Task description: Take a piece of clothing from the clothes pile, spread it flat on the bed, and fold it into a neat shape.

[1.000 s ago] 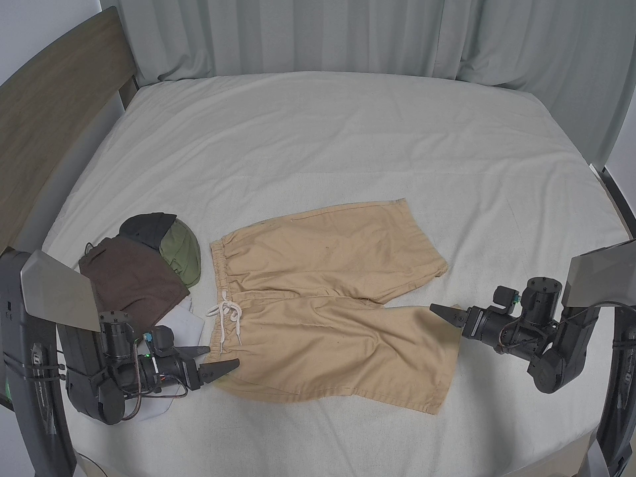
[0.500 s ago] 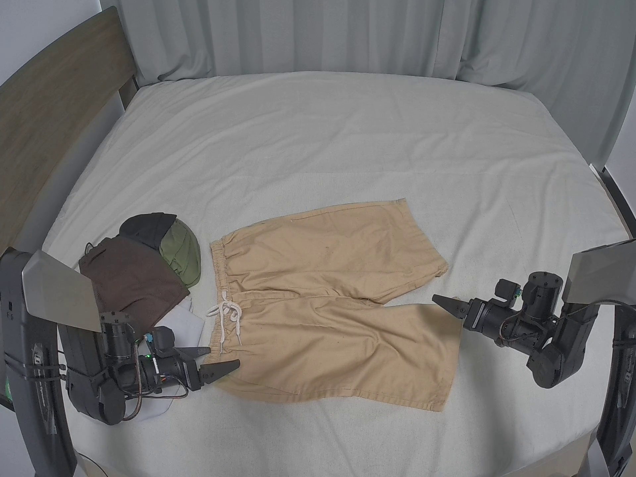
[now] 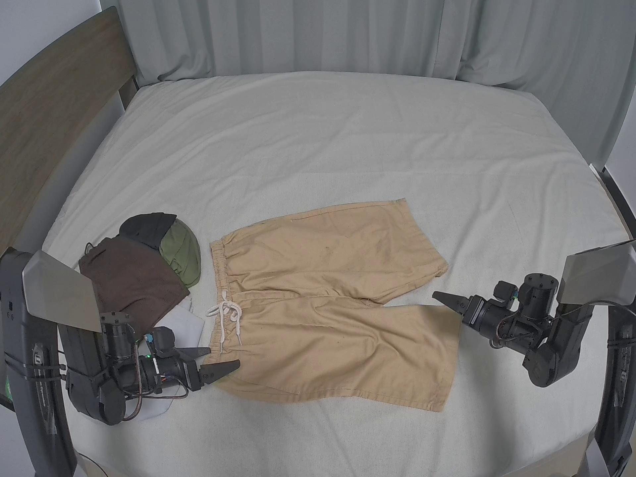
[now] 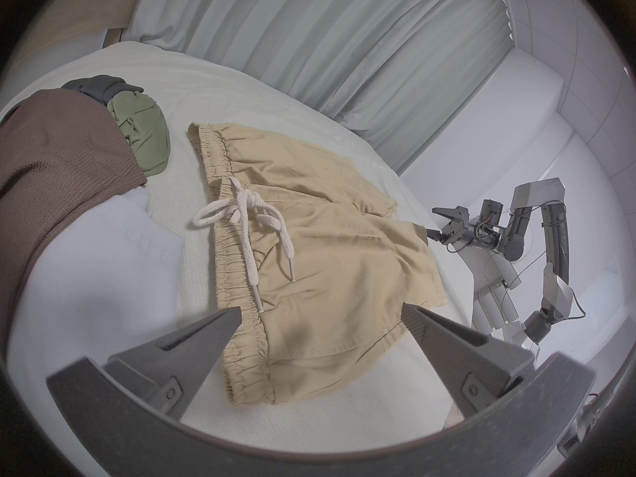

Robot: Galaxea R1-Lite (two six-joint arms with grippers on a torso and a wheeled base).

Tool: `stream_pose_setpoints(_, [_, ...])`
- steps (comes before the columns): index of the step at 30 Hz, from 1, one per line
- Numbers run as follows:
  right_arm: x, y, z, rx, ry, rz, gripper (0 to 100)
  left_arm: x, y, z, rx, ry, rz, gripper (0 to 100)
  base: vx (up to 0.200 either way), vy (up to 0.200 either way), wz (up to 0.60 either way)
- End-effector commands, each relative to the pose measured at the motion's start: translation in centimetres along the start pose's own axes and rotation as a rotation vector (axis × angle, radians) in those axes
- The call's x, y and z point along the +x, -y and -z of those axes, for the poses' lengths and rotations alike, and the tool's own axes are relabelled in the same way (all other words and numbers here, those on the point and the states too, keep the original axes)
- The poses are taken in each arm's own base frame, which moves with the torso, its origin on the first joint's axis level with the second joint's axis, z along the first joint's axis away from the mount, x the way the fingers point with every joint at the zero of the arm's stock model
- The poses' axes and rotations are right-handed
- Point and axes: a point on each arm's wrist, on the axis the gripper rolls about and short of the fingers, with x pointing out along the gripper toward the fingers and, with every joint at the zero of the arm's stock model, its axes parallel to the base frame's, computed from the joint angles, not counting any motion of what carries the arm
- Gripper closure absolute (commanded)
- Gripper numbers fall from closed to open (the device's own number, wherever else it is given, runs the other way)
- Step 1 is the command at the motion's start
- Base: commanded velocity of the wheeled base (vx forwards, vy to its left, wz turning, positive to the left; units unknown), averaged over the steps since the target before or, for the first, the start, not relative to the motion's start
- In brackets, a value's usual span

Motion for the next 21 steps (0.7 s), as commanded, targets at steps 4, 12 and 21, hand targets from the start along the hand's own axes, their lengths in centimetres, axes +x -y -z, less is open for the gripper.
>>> stream_pose_setpoints(4, [0.50,0.90,0.18,0.026,0.001,0.016,0,-0.01,0.03,-0.07,0.002,0.003,0.000,0,0.000,0.000,0.00])
stream_pose_setpoints(12, [0.55,1.29,-0.10,0.028,0.014,0.023,100,-0.04,-0.01,-0.07,0.002,0.004,-0.001,0,0.000,0.000,0.00])
stream_pose_setpoints(21, [0.78,1.35,-0.60,0.018,0.033,0.018,100,0.00,0.01,-0.03,0.003,0.002,0.000,0,0.000,0.000,0.00])
